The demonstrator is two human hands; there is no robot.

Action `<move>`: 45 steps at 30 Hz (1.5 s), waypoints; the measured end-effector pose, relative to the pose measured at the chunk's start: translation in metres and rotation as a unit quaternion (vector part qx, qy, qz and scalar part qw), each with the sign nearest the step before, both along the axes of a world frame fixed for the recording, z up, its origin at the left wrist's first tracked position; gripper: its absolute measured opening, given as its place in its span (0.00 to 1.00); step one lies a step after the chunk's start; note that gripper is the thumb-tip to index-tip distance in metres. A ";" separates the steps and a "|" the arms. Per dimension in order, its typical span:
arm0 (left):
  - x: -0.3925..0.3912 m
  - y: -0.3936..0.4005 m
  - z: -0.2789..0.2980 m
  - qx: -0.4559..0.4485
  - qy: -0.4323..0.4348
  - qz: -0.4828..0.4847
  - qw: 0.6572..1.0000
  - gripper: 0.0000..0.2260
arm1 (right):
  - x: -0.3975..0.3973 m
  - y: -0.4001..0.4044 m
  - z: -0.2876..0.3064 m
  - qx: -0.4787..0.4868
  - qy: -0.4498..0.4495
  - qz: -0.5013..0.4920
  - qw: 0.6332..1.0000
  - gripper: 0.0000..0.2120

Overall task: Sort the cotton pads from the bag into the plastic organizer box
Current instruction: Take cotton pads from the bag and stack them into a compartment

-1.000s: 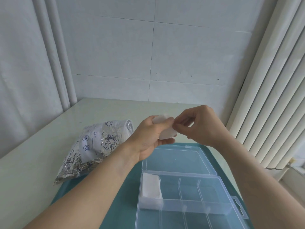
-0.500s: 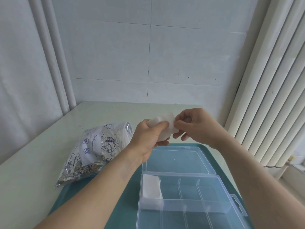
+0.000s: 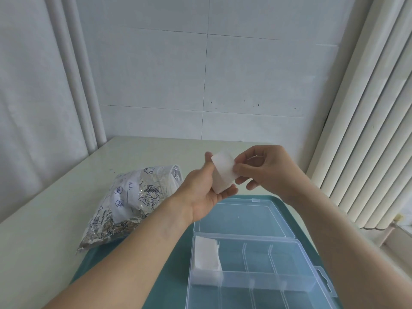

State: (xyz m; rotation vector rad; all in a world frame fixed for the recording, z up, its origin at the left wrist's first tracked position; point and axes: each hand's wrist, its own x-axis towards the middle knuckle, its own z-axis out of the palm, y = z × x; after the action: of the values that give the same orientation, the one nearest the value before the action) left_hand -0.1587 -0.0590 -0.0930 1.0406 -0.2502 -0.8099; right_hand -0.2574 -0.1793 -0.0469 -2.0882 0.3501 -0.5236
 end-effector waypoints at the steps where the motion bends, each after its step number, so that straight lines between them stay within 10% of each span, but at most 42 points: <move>1: 0.000 0.001 0.002 -0.013 0.023 -0.018 0.999 0.29 | 0.000 0.001 0.000 -0.009 0.003 -0.003 1.000 0.01; 9: -0.003 0.007 0.008 -0.076 0.097 -0.080 0.989 0.36 | -0.002 0.010 0.001 -0.063 0.008 -0.010 0.998 0.04; 24: 0.001 0.003 0.004 0.012 -0.015 -0.027 0.999 0.15 | 0.009 0.003 -0.012 -0.134 0.007 -0.052 0.990 0.05; 34: -0.003 0.008 0.012 -0.058 -0.015 -0.126 0.990 0.20 | 0.014 0.001 -0.017 0.170 -0.050 0.092 0.980 0.11; 40: -0.003 0.007 0.009 -0.058 -0.022 -0.127 0.990 0.16 | 0.017 0.000 -0.021 0.105 -0.052 0.098 0.988 0.14; 45: -0.002 0.007 0.007 -0.033 -0.035 -0.129 0.990 0.18 | 0.009 -0.002 -0.017 -0.123 0.055 0.162 0.978 0.42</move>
State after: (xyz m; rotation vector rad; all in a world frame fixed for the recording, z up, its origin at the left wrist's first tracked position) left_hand -0.1607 -0.0523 -0.0858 0.9867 -0.4772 -0.9916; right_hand -0.2482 -0.1814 -0.0643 -2.3595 0.0017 -0.2669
